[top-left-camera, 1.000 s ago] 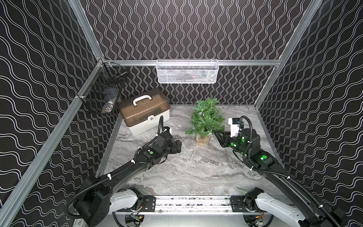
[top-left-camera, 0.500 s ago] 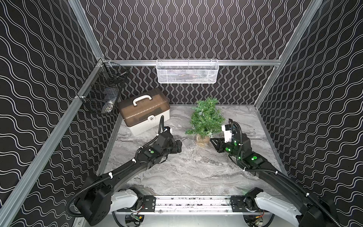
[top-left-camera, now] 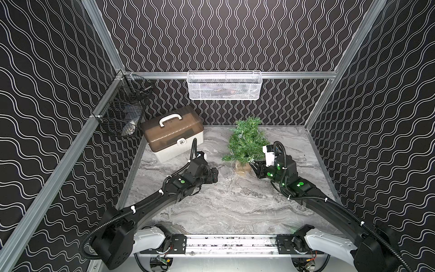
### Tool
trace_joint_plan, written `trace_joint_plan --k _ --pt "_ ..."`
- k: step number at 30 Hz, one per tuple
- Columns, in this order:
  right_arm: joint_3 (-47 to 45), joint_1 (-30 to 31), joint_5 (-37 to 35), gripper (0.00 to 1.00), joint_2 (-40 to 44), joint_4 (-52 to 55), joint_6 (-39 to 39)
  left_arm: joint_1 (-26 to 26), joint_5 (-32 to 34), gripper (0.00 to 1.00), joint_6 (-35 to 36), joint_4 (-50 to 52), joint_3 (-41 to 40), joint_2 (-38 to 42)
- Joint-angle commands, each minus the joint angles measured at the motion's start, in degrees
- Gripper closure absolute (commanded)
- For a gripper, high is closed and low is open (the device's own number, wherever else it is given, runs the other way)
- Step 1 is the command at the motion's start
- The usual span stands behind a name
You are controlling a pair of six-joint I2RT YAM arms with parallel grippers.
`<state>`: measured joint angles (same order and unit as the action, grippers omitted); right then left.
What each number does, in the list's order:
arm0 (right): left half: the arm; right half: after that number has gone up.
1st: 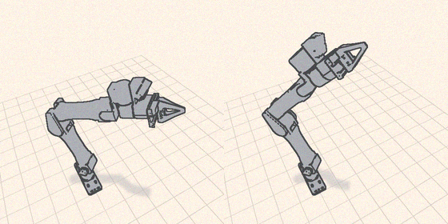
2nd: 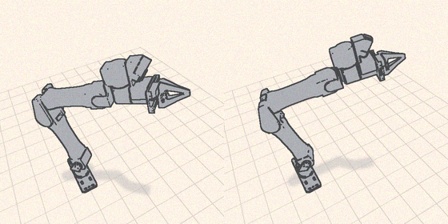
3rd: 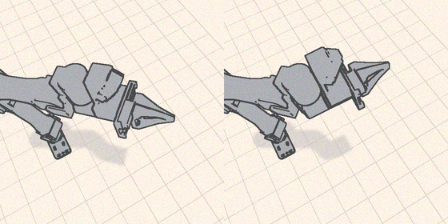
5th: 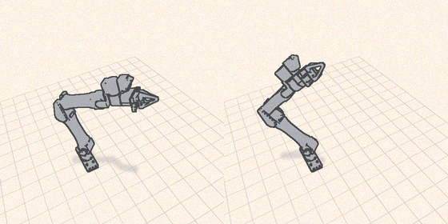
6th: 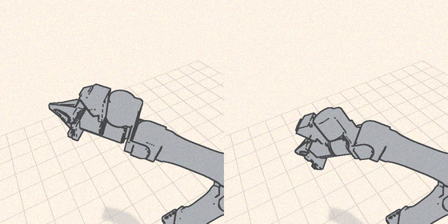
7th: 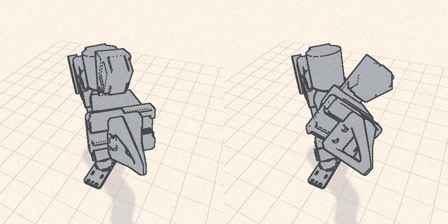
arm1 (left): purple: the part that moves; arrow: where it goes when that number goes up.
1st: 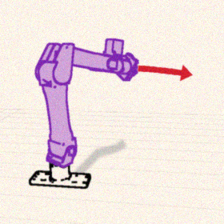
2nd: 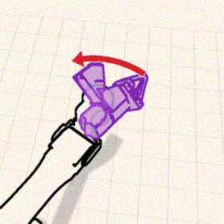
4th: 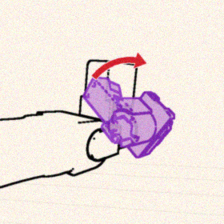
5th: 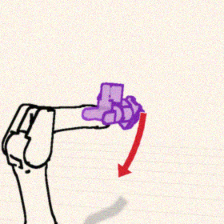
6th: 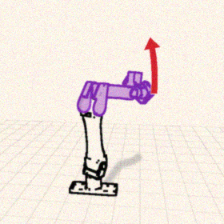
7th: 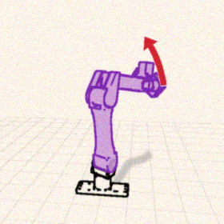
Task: Remove string lights from the small christmas tree
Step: Pick up the light string from the Christmas tree.
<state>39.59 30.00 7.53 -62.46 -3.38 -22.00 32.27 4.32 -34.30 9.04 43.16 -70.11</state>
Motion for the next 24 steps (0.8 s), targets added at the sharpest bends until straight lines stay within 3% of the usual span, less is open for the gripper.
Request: trace_joint_plan --k 1,7,24 --pt "0.22 0.2 -1.52 0.84 0.25 -2.41 -0.49 -0.01 0.59 0.15 0.74 -0.34 -0.09 0.23" --pt "0.66 0.55 -2.1 0.93 0.73 -1.53 -1.09 -0.01 0.94 0.15 0.82 -0.08 -0.43 0.54" --pt "6.96 0.87 -5.72 0.96 7.98 14.22 2.55 -0.02 1.66 0.15 1.08 -0.09 -0.38 0.41"
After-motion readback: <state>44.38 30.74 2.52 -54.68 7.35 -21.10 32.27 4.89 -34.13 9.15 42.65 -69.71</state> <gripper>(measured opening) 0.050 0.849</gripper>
